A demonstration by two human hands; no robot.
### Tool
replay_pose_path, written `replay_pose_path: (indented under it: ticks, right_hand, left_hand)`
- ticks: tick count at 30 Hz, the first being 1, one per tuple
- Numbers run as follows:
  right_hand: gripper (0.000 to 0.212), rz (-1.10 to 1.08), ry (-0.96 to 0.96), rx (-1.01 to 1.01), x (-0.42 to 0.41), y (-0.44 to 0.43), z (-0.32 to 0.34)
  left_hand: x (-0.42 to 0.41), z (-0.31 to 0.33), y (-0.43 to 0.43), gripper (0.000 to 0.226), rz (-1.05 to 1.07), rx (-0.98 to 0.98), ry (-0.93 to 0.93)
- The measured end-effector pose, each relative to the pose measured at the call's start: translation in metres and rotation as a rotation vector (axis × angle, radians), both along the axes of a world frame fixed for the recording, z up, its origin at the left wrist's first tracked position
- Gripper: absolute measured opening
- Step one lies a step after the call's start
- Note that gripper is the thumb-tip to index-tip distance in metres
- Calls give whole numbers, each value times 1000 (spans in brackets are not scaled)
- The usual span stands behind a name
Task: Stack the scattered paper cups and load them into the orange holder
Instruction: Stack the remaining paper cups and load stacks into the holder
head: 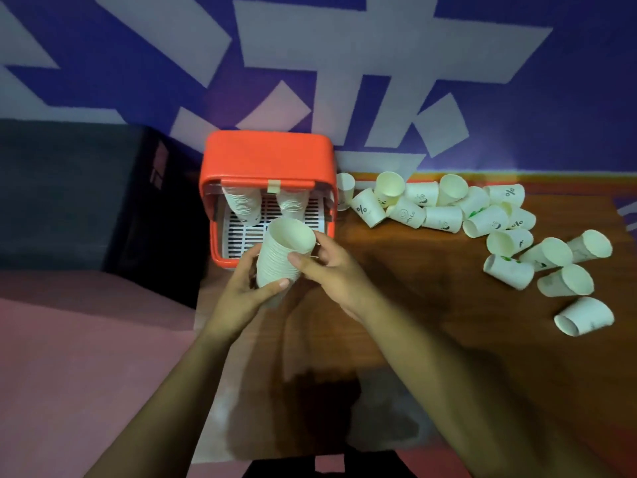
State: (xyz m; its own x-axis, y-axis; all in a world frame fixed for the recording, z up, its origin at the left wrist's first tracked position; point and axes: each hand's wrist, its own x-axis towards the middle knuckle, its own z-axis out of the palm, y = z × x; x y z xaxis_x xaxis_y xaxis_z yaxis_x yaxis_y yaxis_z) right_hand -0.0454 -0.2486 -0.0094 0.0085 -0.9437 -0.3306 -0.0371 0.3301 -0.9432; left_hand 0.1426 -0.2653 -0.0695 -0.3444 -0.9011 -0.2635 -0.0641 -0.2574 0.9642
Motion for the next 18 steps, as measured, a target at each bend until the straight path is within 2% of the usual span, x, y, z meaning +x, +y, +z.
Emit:
replay_pose_path:
  ticks: [3,7,9,13,18]
  right_hand:
    - [63,30,20,-44,21,-24,-5]
    - [77,85,51,-87,40,-54,-19]
    - [79,106,54,-100,47,-65,-30]
    - [76,104,81,-66,56,-83,-56]
    - [76,109,118,21,59,-98,-85]
  left_hand:
    - [23,0,-22,77,12,-54,-53]
    - [43,1,-54,65,45,-170,-231]
    - [47,-3,-67,64,57,-195,-278]
    - [54,-29,-85,75,47,-193,-300]
    - [54,-58,-97,71,64,-146,-340]
